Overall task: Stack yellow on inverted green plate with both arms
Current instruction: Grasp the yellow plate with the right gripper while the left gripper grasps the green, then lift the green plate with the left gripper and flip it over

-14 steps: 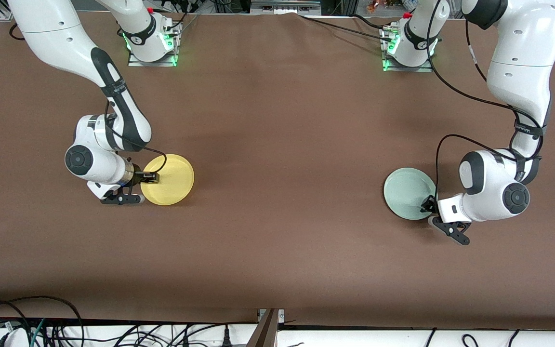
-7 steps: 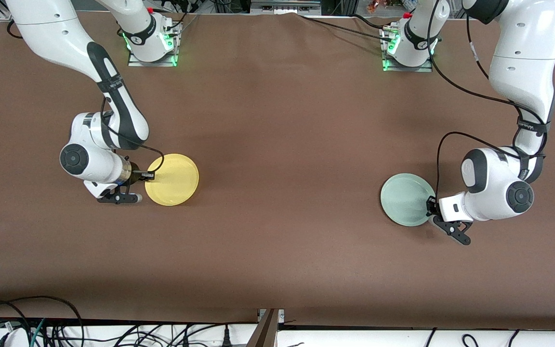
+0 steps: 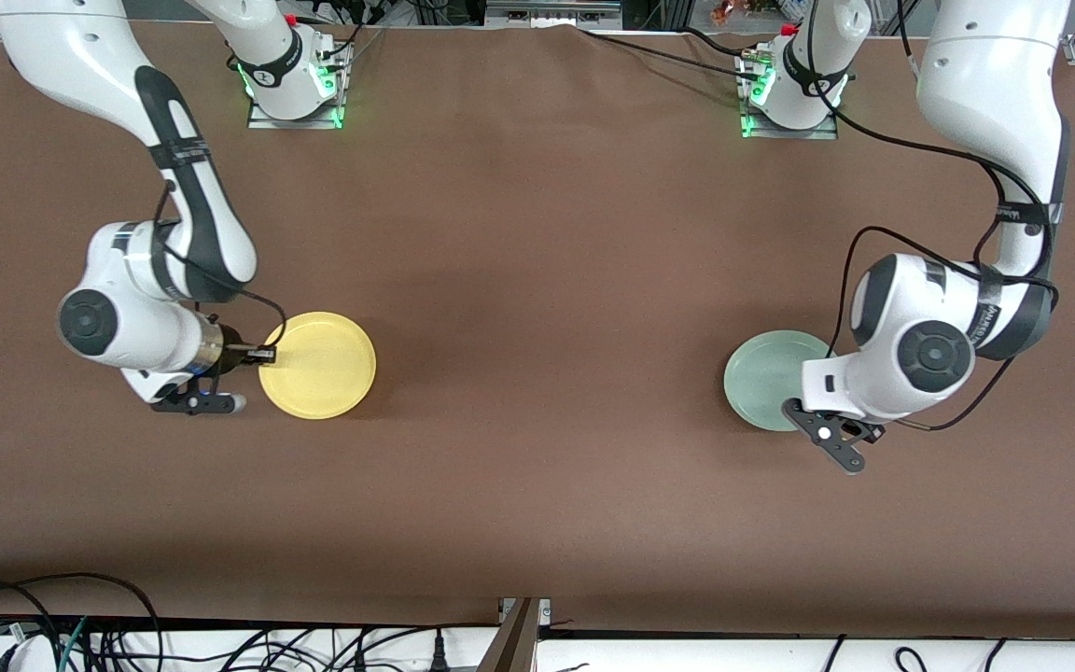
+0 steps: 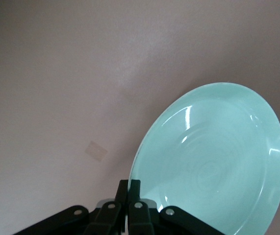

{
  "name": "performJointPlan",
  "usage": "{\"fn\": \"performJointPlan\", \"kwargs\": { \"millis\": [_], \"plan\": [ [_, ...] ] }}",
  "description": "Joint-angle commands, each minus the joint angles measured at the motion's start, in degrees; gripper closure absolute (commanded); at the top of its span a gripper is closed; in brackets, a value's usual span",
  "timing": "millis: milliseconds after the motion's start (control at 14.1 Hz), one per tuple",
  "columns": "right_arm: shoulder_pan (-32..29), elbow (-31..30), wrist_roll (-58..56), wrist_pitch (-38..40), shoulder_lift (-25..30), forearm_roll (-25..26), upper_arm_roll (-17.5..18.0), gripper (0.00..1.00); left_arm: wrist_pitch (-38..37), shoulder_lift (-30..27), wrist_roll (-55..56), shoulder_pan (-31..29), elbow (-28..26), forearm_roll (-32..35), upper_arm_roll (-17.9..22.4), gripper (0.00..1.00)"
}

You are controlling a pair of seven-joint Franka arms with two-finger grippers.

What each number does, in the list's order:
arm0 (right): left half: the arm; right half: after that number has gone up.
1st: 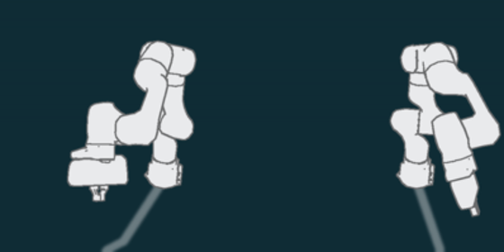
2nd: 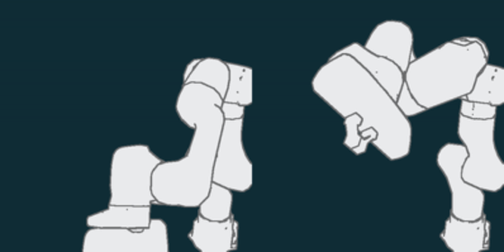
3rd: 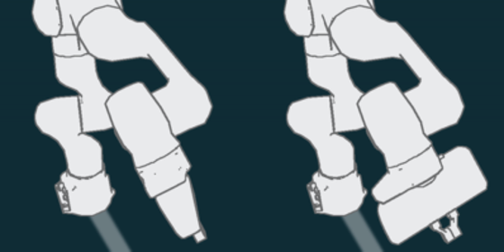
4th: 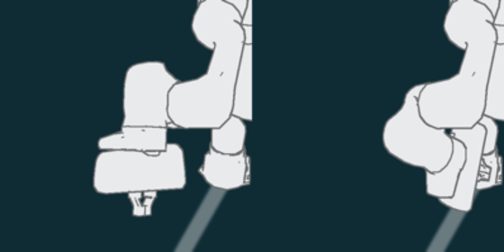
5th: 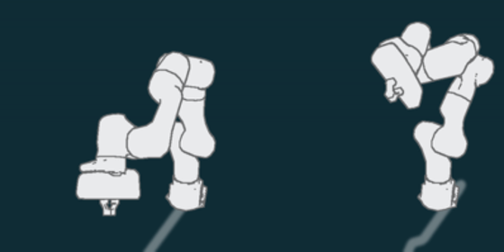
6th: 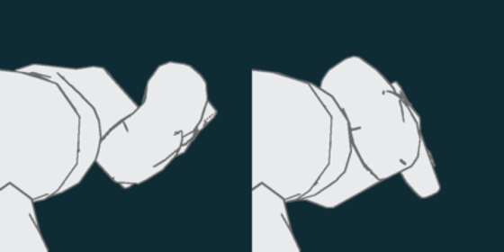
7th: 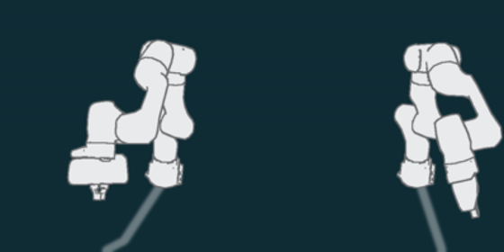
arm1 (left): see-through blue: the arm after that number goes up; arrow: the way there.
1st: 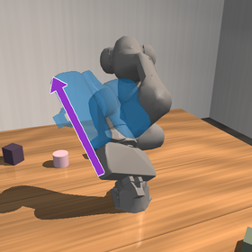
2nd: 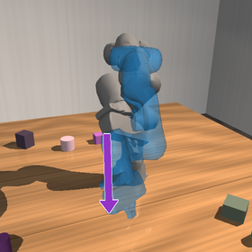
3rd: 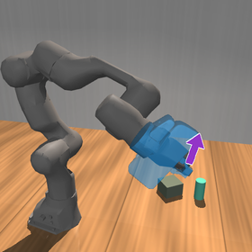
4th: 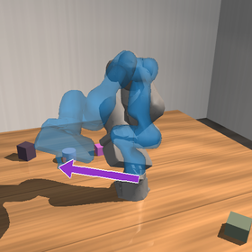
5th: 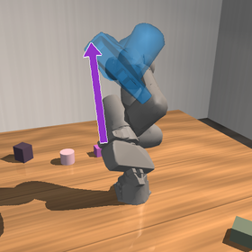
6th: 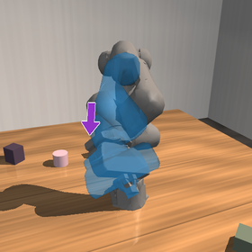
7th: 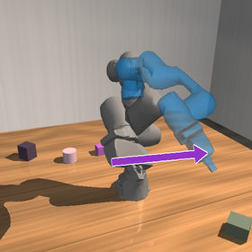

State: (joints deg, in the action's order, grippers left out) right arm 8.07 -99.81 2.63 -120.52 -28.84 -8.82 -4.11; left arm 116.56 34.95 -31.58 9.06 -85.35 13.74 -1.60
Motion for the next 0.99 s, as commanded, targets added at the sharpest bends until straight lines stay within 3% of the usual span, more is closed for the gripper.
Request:
{"fn": "performJointPlan", "kwargs": {
  "millis": [0, 213, 355, 710, 923],
  "plan": [
    [-2.70, 5.31, 0.18, 4.75, 0.01, -4.52, 0.15, 1.00, -5.37, 0.29, 7.99, 5.33, 5.44, 11.26, 1.07, 1.00],
    [-3.94, 6.65, 0.62, 5.20, 0.01, -9.87, 0.15, 1.00, -10.63, 0.99, 15.28, 11.83, 8.43, 21.39, 1.07, 1.00],
    [-4.46, 6.65, 0.80, 5.12, 0.01, -13.58, 0.15, 1.00, -12.32, 1.52, 26.33, 17.27, 8.53, 27.28, 1.07, 1.00],
    [-4.99, 6.65, 0.54, 5.12, 0.01, -13.68, 0.15, 1.00, -24.08, 8.45, 50.60, 33.80, 8.88, 36.17, 1.34, 1.00],
    [-4.99, 6.65, 0.45, 5.20, 0.01, -13.68, 0.15, 1.00, -28.92, 10.92, 56.09, 39.00, 10.02, 37.85, 1.43, 1.00]
  ]
}}
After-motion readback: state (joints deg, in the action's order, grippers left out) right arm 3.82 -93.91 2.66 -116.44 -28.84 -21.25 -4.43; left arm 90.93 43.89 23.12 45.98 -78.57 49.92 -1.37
